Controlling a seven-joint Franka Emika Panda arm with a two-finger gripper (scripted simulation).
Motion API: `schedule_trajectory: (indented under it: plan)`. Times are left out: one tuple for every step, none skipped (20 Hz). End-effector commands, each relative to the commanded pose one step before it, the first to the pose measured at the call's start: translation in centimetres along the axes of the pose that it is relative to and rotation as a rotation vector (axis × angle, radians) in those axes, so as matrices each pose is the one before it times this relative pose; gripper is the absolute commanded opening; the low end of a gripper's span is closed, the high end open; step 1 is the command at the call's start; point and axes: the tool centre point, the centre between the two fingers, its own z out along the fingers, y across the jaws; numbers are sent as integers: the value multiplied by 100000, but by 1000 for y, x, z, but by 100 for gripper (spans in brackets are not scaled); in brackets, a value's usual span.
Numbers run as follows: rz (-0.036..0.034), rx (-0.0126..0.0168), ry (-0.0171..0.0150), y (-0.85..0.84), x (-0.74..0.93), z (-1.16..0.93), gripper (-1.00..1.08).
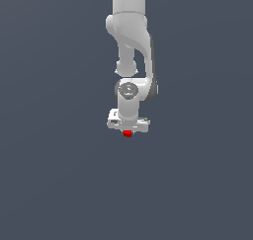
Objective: Pick up the red cube and move it to a goal position.
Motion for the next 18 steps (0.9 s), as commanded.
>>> schedule_trajectory:
  plan:
    - [55, -13, 8, 30, 3, -2, -100]
    - [0, 0, 0, -15, 5, -32, -100]
    - [0, 0, 0, -46, 15, -96, -100]
    - [0, 0, 0, -76, 25, -160, -100]
    - [0, 0, 0, -106, 35, -223, -100]
    - [0, 0, 0, -135, 45, -286, -100]
    - [0, 0, 0, -164, 55, -347, -100]
    - [0, 0, 0, -193, 65, -407, -100]
    - [0, 0, 0, -221, 75, -466, -100]
    - [0, 0, 0, -248, 85, -524, -100]
    - [0, 0, 0, -274, 95, -581, -100]
    - [0, 0, 0, -300, 105, -636, -100]
    - [0, 0, 0, -325, 115, -690, -100]
    - [0, 0, 0, -349, 125, -742, -100]
    - [0, 0, 0, -373, 135, -793, -100]
    - [0, 0, 0, -396, 145, -843, -100]
    - [0, 0, 0, -419, 155, -892, -100]
    - [0, 0, 0, -440, 166, -938, -100]
